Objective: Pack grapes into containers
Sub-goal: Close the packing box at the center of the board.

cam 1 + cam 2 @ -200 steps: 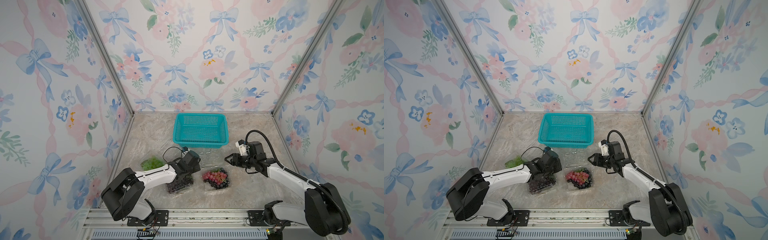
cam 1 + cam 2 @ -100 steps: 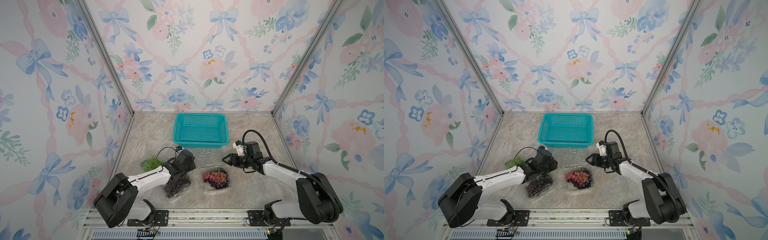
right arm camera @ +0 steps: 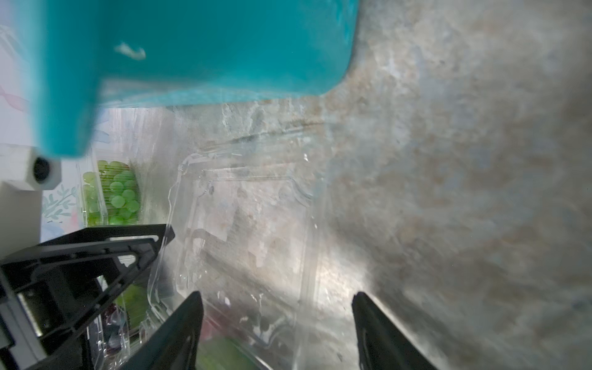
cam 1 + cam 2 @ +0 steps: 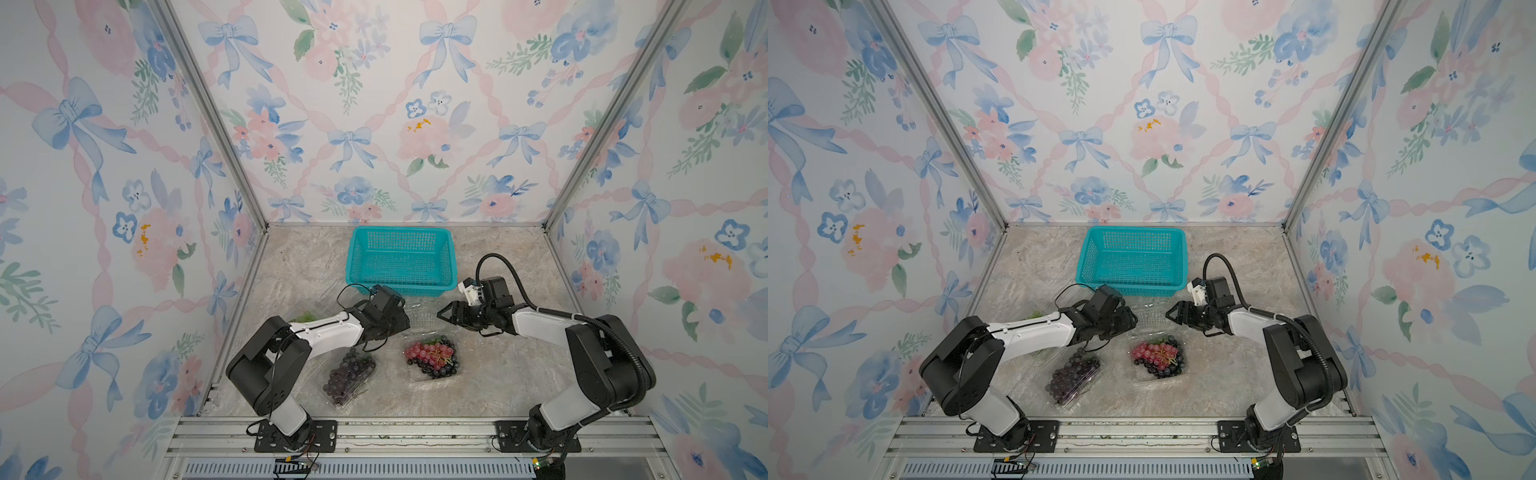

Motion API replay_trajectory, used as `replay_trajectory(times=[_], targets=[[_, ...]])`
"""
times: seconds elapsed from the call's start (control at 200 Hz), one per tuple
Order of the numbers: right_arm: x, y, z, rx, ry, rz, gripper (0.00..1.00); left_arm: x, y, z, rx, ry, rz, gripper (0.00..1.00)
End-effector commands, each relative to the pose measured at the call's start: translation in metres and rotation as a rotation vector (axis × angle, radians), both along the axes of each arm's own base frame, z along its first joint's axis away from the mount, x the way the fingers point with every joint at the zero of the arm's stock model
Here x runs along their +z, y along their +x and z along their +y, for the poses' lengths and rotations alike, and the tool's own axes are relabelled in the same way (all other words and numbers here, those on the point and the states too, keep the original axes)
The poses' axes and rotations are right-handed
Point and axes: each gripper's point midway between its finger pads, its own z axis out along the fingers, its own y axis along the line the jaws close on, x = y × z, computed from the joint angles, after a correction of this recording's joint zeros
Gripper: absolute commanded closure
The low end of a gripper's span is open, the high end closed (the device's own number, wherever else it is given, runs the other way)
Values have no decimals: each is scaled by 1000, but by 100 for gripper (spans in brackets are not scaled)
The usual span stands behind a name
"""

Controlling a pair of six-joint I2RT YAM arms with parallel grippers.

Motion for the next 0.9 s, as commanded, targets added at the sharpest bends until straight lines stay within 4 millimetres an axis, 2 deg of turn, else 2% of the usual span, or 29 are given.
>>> replay_trajectory(times=[0.0, 0.18, 0.4, 0.535, 0.895], targets=[[0, 13, 4, 13, 22, -11, 27, -8, 0, 0, -4, 12, 37, 39], [-5, 17, 9, 23, 45, -2, 30, -6, 8, -4, -2, 20, 18, 39], [0, 16, 13, 21, 86, -10, 31, 21, 14, -23, -54, -13, -49, 39], [4, 13, 13, 15, 101, -8, 32, 32, 9, -38, -101, -46, -60, 39], [21, -10, 4, 1, 79, -32, 31, 31, -3, -53, -159, -59, -46, 39]])
